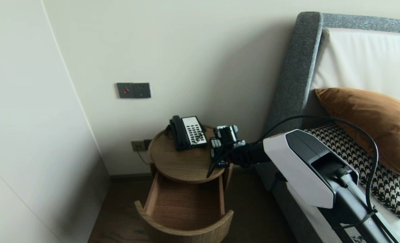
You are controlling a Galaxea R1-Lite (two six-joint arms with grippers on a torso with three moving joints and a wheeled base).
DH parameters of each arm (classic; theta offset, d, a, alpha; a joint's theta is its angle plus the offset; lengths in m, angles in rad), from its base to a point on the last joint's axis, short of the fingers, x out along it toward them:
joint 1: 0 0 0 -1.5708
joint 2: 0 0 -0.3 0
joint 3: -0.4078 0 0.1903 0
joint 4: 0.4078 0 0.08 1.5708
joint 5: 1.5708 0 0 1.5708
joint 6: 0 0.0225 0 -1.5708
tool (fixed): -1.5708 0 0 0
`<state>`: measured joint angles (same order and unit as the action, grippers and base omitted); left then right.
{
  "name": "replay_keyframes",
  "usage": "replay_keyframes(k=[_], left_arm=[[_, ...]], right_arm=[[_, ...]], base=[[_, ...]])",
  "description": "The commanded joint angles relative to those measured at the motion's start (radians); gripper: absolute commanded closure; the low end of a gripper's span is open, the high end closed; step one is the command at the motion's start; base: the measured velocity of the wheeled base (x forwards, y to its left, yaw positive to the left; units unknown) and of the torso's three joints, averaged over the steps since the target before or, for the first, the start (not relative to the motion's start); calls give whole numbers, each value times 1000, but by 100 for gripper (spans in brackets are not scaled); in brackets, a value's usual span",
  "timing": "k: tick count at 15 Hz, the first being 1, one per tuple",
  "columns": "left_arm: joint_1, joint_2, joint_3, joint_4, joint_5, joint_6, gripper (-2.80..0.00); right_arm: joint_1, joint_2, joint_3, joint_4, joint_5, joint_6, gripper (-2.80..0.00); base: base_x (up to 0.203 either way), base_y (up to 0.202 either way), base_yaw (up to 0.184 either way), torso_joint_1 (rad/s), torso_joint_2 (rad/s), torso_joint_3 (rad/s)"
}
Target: Put the remote controls on the table in the drawer one by one
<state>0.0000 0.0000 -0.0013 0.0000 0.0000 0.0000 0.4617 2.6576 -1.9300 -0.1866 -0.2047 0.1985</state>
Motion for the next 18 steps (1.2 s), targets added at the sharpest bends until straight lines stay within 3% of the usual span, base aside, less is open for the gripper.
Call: replay_keyframes(k=[1, 6, 11, 18], left_arm=[[0, -2, 0, 0, 0, 0, 0], [0, 0, 0, 0, 0, 0, 0], [0, 0, 0, 0, 0, 0, 0], [0, 0, 0, 0, 0, 0, 0]], right_arm=[[0, -14, 0, -4, -1, 1, 0], [1, -65, 33, -6, -6, 3, 0], [11, -189, 155, -42, -5, 4, 0], [126, -306, 317, -124, 5, 5, 0]], base=[[0, 0, 0, 0, 0, 0], [0, 0, 0, 0, 0, 0], [0, 0, 0, 0, 0, 0], [0, 0, 0, 0, 0, 0]])
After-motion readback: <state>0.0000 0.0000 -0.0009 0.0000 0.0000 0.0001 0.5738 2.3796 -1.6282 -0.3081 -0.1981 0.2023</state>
